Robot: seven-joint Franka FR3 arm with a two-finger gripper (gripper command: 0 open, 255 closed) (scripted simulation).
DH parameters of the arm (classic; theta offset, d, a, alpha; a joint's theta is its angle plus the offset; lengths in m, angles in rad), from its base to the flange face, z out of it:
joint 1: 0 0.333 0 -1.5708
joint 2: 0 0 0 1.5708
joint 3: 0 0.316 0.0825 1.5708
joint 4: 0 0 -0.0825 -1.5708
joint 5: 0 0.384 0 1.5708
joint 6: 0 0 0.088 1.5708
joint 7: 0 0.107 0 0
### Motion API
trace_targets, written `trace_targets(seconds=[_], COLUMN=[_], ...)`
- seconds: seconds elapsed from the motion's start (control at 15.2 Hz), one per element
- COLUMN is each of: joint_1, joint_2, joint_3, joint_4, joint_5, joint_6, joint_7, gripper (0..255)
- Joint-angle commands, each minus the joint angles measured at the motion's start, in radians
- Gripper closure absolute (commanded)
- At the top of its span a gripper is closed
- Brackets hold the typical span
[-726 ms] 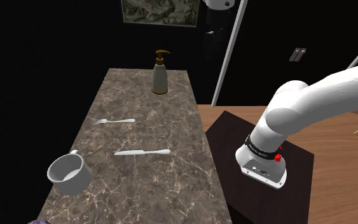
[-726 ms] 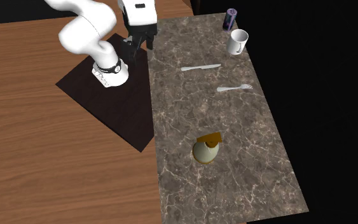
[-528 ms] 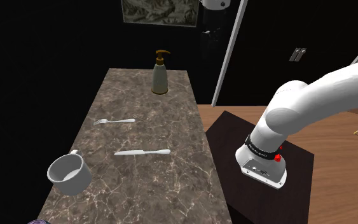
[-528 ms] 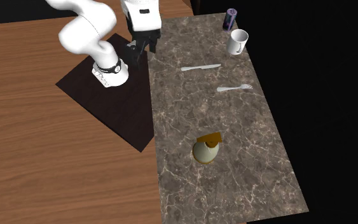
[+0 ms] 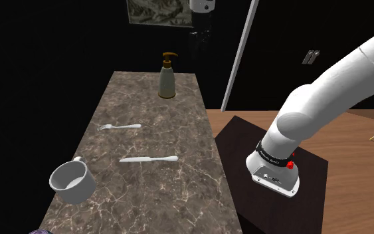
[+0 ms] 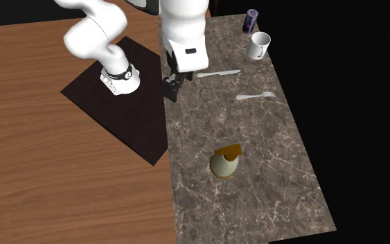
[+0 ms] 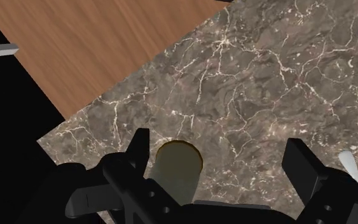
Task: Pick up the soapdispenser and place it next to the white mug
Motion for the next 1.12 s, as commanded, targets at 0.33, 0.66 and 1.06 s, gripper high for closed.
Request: trace_targets(seconds=[0.33,0.66,1.06], joint_1=[-0.011,-0.021,-0.04], joint_2=[0.286,0.49,0.756], joint_3=[-0.022,-0.032,-0.037], joint_4=[0.228,0.434,0.751], joint_5=[0.025,0.051,0.087], joint_6=[0.056,0.053,-0.004], joint_7=[-0.018,-0.037,-0.058], gripper=[0,0,0])
